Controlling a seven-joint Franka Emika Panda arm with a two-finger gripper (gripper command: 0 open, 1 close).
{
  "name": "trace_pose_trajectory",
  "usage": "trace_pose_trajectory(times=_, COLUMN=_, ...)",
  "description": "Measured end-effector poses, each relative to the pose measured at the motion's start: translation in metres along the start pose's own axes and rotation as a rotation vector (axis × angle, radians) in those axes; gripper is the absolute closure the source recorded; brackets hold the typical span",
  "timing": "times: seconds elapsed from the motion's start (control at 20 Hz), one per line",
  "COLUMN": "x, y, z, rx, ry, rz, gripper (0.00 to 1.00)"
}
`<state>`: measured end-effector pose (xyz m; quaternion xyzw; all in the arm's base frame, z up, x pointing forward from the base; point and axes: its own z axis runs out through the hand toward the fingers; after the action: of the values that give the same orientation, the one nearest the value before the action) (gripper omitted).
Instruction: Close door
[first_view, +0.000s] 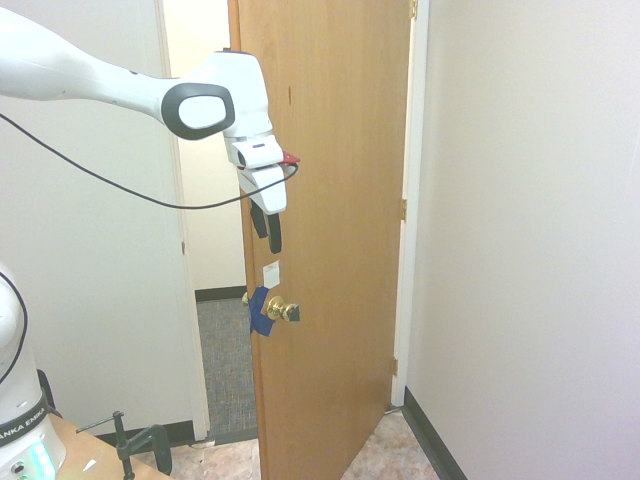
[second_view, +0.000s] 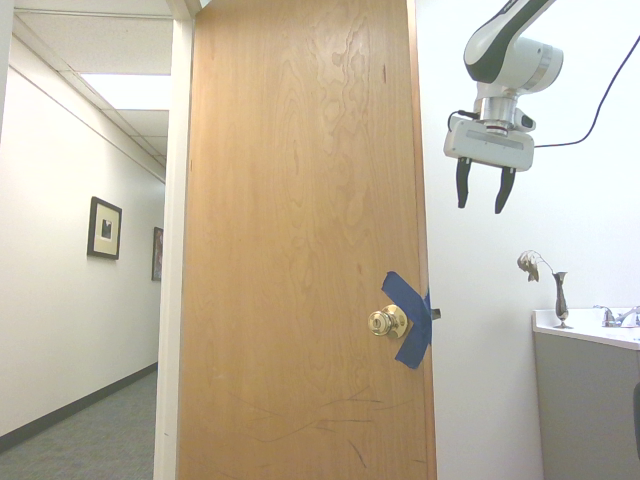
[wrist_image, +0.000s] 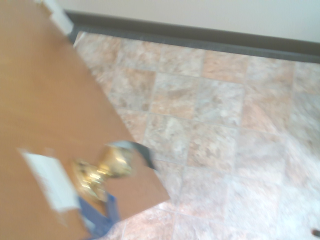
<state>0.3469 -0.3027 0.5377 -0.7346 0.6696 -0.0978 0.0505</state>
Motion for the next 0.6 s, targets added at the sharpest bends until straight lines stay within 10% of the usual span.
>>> trace_pose_trajectory(times=0.35, x=-0.072, y=-0.079, z=0.082, rx=-0.003, ry=-0.032, rz=-0.191, gripper=0.0)
trace_pose_trajectory(times=0.6, x=-0.24, y=-0.157, z=0.091, rx=0.016, ry=-0.004, rz=-0.444, gripper=0.0)
